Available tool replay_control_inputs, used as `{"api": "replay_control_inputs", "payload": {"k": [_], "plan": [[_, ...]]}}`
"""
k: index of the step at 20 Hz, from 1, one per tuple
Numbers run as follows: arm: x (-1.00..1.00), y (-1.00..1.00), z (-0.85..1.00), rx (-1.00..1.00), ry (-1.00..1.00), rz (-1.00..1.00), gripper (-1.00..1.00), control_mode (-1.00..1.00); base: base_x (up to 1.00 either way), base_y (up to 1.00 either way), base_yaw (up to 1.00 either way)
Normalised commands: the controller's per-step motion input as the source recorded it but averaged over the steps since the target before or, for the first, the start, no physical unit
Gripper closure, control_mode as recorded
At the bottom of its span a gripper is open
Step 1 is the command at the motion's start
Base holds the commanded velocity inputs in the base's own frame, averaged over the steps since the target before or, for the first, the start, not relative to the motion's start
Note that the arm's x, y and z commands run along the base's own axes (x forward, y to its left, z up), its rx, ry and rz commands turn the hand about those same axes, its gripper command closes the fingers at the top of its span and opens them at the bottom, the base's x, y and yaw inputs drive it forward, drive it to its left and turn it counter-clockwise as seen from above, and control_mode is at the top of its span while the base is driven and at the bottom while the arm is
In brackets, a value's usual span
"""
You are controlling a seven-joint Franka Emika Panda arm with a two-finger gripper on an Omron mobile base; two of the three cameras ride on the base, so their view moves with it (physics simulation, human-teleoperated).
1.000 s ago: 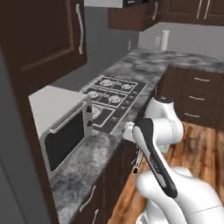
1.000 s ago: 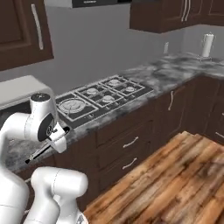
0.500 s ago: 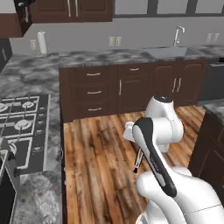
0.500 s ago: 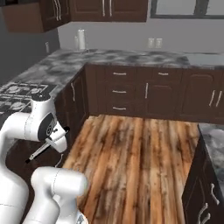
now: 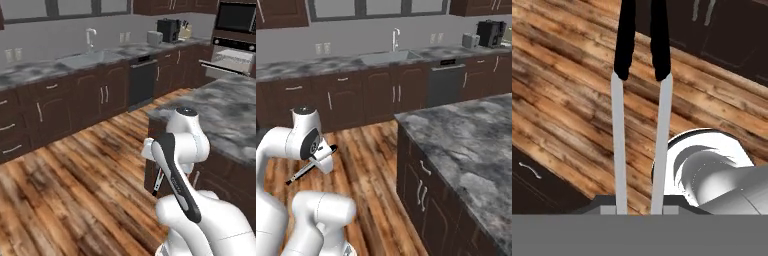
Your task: Pick up the tongs from the counter and place them near the plate next to the oven.
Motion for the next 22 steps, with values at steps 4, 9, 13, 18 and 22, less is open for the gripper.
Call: {"api": "replay_control_inputs", "payload": {"k": [4,9,13,18,22], "plan": [[0.0,0.0,0.0,0.0,0.0,0.0,1.0,1.0,0.15,0.01,-0.84],[0.0,0.0,0.0,0.0,0.0,0.0,1.0,1.0,0.24,0.04,-0.76],[0.0,0.0,0.0,0.0,0.0,0.0,1.0,1.0,0.35,0.07,-0.67],[0.0,0.0,0.0,0.0,0.0,0.0,1.0,1.0,0.45,0.14,-0.59],[0.0,0.0,0.0,0.0,0.0,0.0,1.0,1.0,0.5,0.23,-0.43]]}}
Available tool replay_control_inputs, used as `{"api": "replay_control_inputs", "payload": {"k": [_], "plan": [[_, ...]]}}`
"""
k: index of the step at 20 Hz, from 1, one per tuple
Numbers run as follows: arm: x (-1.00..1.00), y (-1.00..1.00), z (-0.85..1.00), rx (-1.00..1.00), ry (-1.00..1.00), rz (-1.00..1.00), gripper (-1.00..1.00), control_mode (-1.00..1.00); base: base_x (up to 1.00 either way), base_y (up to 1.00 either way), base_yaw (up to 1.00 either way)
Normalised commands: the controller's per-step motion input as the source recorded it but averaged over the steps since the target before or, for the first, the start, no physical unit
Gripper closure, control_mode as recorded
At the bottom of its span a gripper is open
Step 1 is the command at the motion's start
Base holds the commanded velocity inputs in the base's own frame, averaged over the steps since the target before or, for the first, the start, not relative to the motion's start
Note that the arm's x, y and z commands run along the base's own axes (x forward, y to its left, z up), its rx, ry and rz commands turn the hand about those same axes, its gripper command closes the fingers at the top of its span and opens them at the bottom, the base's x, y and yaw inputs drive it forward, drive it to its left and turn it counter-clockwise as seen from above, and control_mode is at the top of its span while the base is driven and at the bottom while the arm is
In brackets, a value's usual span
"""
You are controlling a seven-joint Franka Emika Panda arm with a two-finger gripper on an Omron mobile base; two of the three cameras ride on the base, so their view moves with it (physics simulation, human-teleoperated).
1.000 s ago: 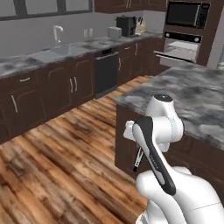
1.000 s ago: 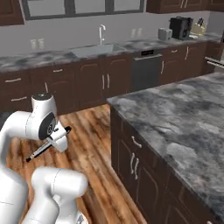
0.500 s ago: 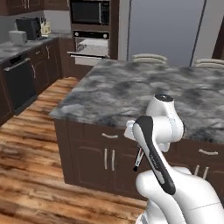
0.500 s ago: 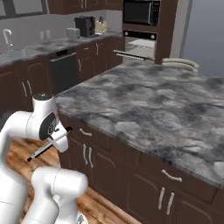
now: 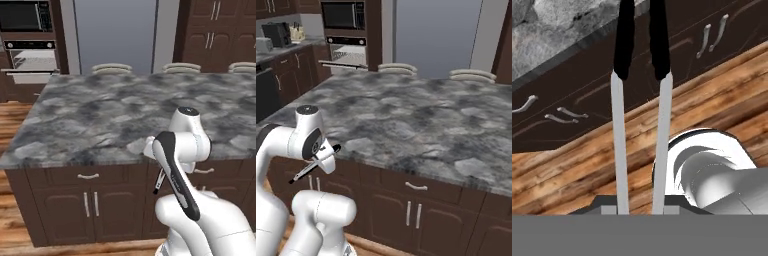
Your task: Pick up the tongs from the counter and place them near the plate next to the oven.
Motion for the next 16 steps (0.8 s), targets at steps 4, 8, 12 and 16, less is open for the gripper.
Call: {"api": "replay_control_inputs", "payload": {"k": [4,8,12,16], "plan": [[0.0,0.0,0.0,0.0,0.0,0.0,1.0,1.0,0.42,0.53,-0.04],[0.0,0.0,0.0,0.0,0.0,0.0,1.0,1.0,0.28,0.82,0.0],[0.0,0.0,0.0,0.0,0.0,0.0,1.0,1.0,0.21,0.94,0.0],[0.0,0.0,0.0,0.0,0.0,0.0,1.0,1.0,0.22,0.94,0.0]]}}
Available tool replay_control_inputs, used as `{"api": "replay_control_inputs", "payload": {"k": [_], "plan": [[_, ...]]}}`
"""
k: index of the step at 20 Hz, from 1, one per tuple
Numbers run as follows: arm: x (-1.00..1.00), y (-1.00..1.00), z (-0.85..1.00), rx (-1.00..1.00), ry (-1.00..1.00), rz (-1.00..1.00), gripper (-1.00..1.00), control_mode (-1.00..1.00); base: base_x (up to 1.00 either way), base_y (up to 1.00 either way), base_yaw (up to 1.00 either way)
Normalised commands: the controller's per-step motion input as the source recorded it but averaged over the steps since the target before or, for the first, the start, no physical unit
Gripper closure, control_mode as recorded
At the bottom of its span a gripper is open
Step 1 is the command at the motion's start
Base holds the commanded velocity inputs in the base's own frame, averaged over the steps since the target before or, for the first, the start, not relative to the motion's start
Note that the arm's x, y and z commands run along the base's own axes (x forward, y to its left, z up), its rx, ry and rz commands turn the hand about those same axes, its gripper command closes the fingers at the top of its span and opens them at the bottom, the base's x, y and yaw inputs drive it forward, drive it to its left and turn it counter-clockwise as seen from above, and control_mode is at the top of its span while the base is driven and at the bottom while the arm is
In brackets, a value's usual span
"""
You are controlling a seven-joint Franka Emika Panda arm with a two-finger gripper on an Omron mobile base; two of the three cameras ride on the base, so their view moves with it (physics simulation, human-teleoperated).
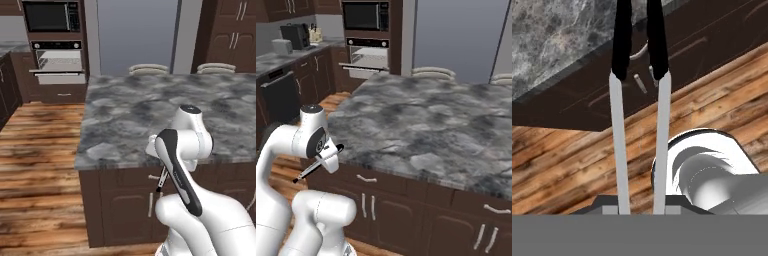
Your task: Pick up the tongs from the counter and place them near the plate next to the oven.
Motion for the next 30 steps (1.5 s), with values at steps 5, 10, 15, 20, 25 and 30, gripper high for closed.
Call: {"api": "replay_control_inputs", "payload": {"k": [5,10,15,20,25,30], "plan": [[0.0,0.0,0.0,0.0,0.0,0.0,1.0,1.0,0.22,0.94,0.0],[0.0,0.0,0.0,0.0,0.0,0.0,1.0,1.0,0.28,0.94,0.0],[0.0,0.0,0.0,0.0,0.0,0.0,1.0,1.0,0.46,0.91,0.0],[0.0,0.0,0.0,0.0,0.0,0.0,1.0,1.0,0.66,0.76,0.0],[0.0,0.0,0.0,0.0,0.0,0.0,1.0,1.0,0.84,0.59,0.0],[0.0,0.0,0.0,0.0,0.0,0.0,1.0,1.0,0.85,0.55,-0.03]]}}
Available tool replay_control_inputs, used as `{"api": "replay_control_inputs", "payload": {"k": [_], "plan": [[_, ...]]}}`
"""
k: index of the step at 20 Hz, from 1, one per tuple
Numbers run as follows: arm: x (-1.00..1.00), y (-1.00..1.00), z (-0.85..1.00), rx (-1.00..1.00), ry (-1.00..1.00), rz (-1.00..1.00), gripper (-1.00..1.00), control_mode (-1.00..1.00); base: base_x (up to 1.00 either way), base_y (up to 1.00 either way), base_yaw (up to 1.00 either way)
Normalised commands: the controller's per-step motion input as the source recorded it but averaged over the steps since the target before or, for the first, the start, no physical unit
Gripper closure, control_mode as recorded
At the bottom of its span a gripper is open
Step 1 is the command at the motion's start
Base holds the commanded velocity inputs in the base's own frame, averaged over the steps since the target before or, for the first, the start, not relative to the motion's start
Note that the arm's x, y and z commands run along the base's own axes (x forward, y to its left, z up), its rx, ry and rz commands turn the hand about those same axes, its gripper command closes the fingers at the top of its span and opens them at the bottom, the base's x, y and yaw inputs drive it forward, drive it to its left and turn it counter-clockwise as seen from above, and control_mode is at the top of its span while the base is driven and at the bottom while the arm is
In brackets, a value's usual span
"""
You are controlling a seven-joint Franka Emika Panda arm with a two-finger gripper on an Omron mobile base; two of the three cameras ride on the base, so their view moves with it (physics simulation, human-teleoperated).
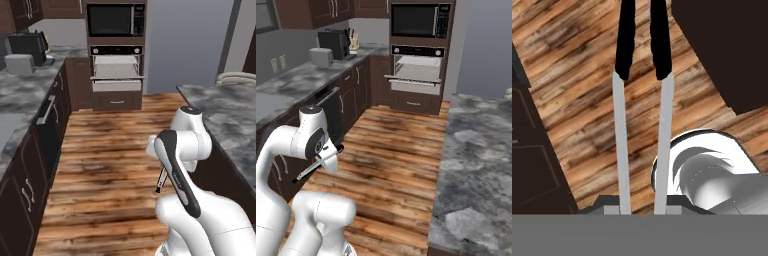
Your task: Pick up the tongs from the counter and place them near the plate next to the oven.
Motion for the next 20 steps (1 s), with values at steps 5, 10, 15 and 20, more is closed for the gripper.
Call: {"api": "replay_control_inputs", "payload": {"k": [5,10,15,20], "plan": [[0.0,0.0,0.0,0.0,0.0,0.0,1.0,1.0,0.9,0.42,-0.08],[0.0,0.0,0.0,0.0,0.0,0.0,1.0,1.0,0.94,0.2,-0.01],[0.0,0.0,0.0,0.0,0.0,0.0,1.0,1.0,0.94,0.15,0.0],[0.0,0.0,0.0,0.0,0.0,0.0,1.0,1.0,0.94,0.15,0.03]]}}
